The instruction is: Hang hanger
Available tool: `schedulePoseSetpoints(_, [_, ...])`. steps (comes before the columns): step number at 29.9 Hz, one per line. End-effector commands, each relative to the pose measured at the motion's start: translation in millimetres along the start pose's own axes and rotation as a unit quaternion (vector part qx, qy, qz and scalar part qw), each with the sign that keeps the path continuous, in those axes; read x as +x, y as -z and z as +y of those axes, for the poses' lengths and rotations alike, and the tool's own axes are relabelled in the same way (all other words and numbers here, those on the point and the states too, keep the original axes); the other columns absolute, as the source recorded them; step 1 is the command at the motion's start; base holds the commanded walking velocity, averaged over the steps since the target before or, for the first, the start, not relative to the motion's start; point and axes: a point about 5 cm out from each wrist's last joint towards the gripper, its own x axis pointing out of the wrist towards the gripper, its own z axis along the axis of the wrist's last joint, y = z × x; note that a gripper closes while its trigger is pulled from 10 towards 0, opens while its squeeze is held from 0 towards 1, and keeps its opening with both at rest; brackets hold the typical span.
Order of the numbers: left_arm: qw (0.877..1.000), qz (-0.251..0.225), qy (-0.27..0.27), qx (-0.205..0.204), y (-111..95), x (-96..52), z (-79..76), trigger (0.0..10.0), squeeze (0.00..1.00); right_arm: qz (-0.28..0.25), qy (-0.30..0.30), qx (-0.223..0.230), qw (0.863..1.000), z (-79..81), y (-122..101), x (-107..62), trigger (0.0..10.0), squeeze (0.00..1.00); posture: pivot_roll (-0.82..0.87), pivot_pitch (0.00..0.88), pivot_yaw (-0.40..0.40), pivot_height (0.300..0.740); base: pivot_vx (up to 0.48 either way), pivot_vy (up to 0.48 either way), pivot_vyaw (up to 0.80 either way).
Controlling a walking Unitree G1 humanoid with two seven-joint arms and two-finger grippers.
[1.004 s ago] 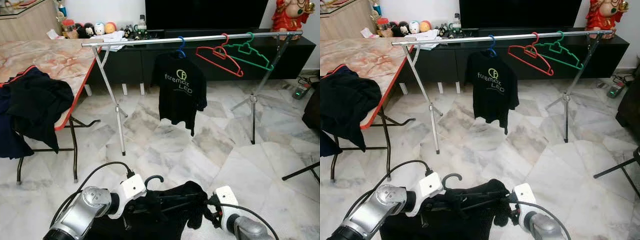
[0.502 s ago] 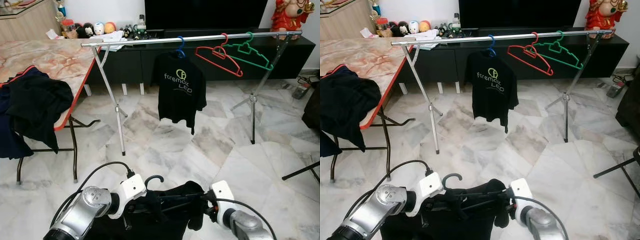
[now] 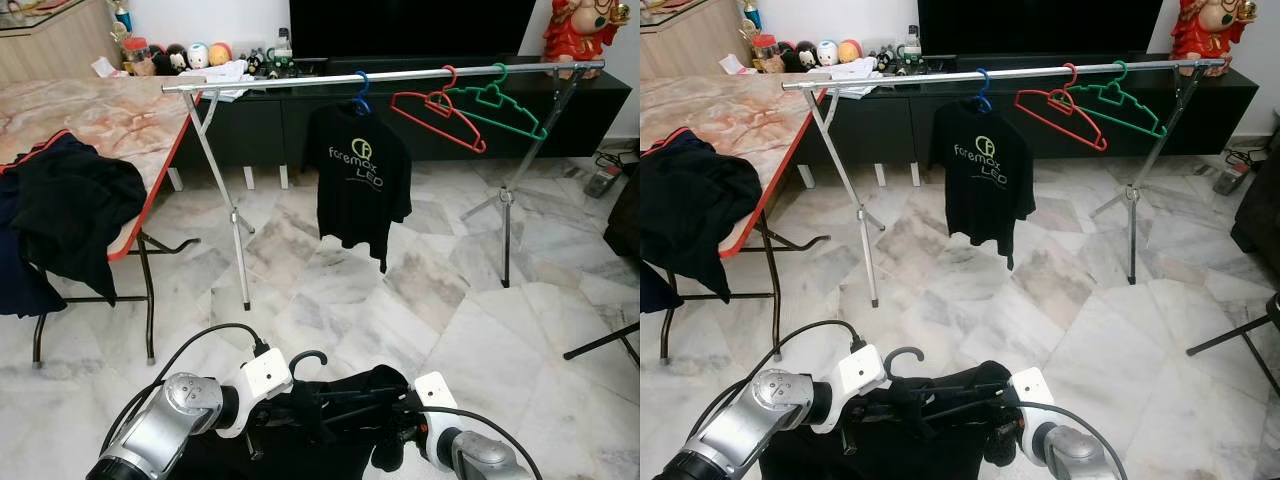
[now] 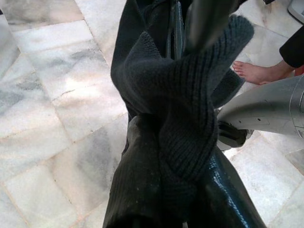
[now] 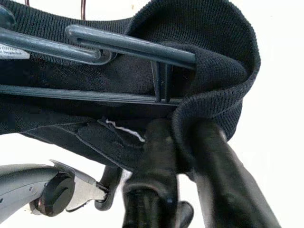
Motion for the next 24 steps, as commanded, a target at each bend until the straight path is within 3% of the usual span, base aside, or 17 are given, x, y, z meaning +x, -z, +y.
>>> schedulePoseSetpoints(1, [1.000, -0.005, 0.002, 0.016, -5.7, -1.5, 1.0, 0.0, 0.00, -0.002, 0.001, 0.002, 1.000, 2.0, -0.5, 1.9, 0.0, 0.00, -0.03, 0.118, 0.030, 0.740, 0.000, 0.000, 0.00])
schedulePoseSetpoints(10, [1.000, -0.004, 0.020, 0.022, -4.6, -7.0, -1.7, 0.0, 0.00, 0.009, 0.038, -0.020, 0.999, -15.6, 1.5, -3.7, 0.0, 0.00, -0.03, 0.123, 0.033, 0.740, 0.000, 0.000, 0.00])
schedulePoseSetpoints(18, [0.997, 0.023, 0.071, 0.018, 10.0, -31.2, -4.4, 0.0, 0.00, 0.007, 0.095, -0.014, 0.995, -49.2, 0.0, -19.9, 0.0, 0.00, -0.03, 0.124, 0.033, 0.740, 0.000, 0.000, 0.00])
schedulePoseSetpoints(22, [0.994, 0.025, 0.105, 0.014, 10.0, -39.3, -9.4, 0.0, 0.00, 0.019, 0.109, -0.023, 0.994, -57.5, 4.2, -24.9, 0.0, 0.00, -0.03, 0.123, 0.034, 0.740, 0.000, 0.000, 0.00])
schedulePoseSetpoints(24, [0.995, 0.025, 0.098, 0.015, 9.7, -39.5, -7.7, 0.0, 0.00, 0.023, 0.107, -0.025, 0.994, -57.9, 5.9, -25.3, 0.0, 0.00, -0.03, 0.124, 0.034, 0.740, 0.000, 0.000, 0.00])
